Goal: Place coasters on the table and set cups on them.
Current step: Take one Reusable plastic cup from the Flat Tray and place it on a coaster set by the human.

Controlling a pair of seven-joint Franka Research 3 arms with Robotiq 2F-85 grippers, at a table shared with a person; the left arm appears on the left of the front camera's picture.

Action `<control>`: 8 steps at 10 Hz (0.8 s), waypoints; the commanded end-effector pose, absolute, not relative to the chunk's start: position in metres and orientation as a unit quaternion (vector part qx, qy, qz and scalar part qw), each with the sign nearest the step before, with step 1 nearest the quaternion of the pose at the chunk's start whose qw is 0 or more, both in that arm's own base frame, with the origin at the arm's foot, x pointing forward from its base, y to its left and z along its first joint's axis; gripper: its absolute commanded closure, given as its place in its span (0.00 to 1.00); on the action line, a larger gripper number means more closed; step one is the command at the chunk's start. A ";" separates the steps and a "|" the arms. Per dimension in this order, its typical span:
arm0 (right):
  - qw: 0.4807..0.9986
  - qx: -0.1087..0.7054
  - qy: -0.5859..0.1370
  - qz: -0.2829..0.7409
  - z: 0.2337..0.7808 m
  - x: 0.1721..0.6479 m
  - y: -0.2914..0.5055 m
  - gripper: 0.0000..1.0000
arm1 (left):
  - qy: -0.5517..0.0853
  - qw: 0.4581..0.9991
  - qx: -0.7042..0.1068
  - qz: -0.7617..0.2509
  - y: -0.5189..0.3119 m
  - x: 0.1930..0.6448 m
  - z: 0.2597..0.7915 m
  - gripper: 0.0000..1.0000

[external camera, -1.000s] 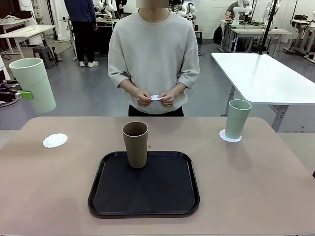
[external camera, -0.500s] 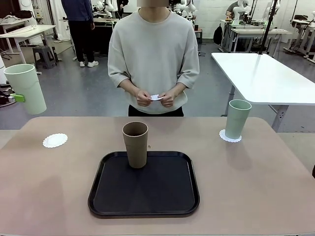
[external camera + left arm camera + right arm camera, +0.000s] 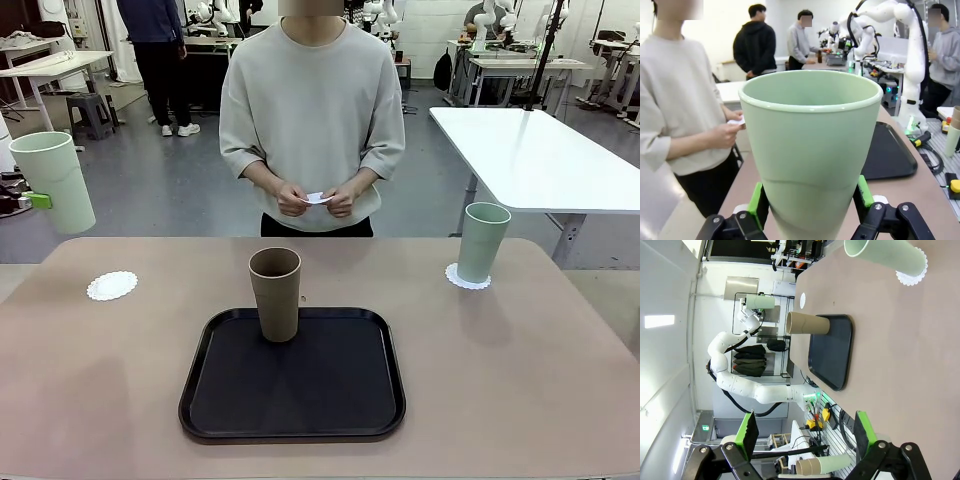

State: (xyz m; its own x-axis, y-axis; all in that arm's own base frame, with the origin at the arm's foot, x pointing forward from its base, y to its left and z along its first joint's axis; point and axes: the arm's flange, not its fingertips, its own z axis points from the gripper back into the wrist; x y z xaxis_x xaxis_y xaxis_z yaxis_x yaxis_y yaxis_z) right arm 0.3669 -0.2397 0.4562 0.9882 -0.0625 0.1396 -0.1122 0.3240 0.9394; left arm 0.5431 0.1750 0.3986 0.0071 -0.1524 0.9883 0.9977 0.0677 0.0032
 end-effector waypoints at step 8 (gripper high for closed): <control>0.810 0.581 -0.071 0.009 0.457 0.367 -0.240 0.00 | -0.439 0.502 -0.474 -0.575 0.169 0.558 0.338 0.15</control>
State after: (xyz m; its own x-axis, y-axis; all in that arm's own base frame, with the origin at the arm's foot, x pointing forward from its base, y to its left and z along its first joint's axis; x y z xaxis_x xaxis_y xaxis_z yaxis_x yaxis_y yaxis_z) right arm 0.3669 -0.2397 0.4562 0.9882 -0.0625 0.1396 -0.1122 0.3241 0.9394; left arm 0.5526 0.1637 0.3359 -0.0116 -0.1798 0.9836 0.9956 -0.0935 -0.0053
